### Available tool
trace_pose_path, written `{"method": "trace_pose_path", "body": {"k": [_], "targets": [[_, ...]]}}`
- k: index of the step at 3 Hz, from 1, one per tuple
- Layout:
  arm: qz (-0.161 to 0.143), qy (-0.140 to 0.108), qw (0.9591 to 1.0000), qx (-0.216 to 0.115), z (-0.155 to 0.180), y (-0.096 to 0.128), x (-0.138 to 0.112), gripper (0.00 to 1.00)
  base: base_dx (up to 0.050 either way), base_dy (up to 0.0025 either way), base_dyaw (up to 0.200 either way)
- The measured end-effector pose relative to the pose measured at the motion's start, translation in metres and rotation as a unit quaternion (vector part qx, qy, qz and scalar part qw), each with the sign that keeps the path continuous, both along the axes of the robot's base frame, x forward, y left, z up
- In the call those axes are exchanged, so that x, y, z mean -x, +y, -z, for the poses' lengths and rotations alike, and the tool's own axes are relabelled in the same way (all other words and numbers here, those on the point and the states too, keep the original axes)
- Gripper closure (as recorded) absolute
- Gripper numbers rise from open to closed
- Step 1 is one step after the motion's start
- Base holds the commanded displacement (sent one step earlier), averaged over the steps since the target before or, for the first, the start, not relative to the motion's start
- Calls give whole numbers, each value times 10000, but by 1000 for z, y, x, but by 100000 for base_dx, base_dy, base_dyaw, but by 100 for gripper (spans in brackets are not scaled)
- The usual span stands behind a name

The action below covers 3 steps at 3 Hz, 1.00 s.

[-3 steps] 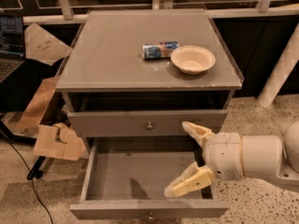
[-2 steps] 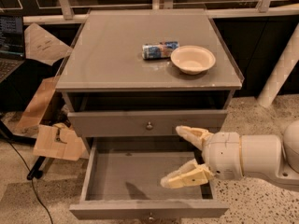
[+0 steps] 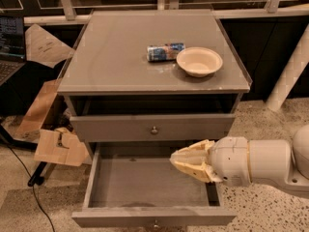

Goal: Close middle drawer

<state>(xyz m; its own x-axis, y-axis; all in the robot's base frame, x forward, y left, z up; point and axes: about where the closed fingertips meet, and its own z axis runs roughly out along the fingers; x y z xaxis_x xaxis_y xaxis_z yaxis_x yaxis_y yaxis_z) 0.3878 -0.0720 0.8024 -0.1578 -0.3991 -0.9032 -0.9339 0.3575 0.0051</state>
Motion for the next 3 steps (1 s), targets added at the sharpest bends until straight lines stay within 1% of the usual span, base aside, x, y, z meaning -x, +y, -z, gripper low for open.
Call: {"method": "trace_pose_path", "body": {"k": [1,2,3], "targets": [[0,0,10000,0,0,0,0,96,0,0,0],[-8,-23,10000,-12,1,1,1,100,0,0,0],[204,-42,9998,-60,16,-2,5,100,0,0,0]]}}
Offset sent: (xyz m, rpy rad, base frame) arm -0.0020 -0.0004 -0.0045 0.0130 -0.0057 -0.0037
